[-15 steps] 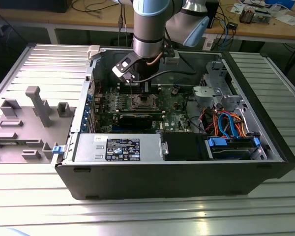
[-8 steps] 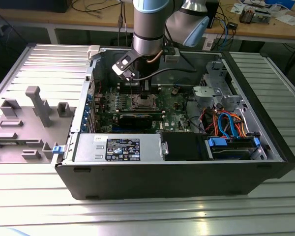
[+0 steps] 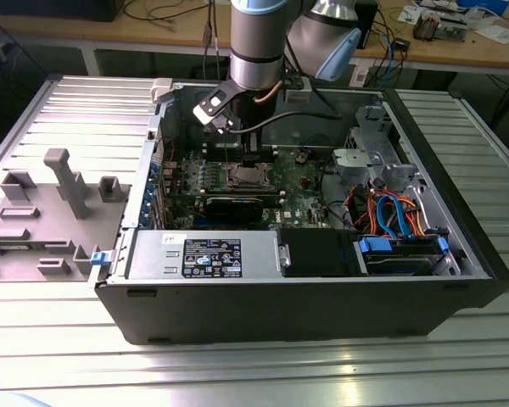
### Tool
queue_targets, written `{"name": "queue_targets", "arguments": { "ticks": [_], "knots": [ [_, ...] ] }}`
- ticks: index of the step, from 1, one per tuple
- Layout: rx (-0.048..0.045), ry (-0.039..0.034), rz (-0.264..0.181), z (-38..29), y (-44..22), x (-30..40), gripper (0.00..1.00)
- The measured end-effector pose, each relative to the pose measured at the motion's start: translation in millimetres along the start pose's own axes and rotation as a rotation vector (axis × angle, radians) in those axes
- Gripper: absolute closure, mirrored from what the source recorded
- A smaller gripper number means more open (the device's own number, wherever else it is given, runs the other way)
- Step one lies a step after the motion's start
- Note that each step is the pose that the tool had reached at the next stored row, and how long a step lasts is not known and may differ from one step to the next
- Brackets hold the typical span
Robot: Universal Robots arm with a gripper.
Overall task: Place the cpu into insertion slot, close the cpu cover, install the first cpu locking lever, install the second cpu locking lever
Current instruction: 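Install the first cpu locking lever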
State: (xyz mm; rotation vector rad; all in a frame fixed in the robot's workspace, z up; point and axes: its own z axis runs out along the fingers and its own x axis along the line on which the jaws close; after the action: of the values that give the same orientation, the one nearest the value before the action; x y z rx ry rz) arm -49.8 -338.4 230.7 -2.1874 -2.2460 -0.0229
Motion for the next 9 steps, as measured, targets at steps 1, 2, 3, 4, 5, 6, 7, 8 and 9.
{"name": "queue_targets", "arguments": {
  "ticks": [1, 2, 3, 4, 5, 6, 7, 8, 9],
  "knots": [
    [0.0, 0.0, 0.0, -1.7, 0.0, 0.0, 0.89],
    [0.0001, -0.0001, 0.0, -3.2, 0.0, 0.0, 0.89],
    [0.0, -0.0002, 0.0, -4.3, 0.0, 0.1, 0.89],
    [0.0, -0.0003, 0.0, -5.8, 0.0, 0.1, 0.89],
    [0.0, -0.0004, 0.0, -7.1, 0.0, 0.1, 0.89],
    [0.0001, -0.0005, 0.0, -8.7, 0.0, 0.1, 0.89],
    [0.0, -0.0006, 0.0, -9.7, 0.1, 0.1, 0.89],
    [0.0001, -0.0009, 0.0, -11.0, 0.1, 0.2, 0.89],
    [0.0001, -0.0011, 0.0, -12.0, 0.1, 0.2, 0.89]
  ]
}}
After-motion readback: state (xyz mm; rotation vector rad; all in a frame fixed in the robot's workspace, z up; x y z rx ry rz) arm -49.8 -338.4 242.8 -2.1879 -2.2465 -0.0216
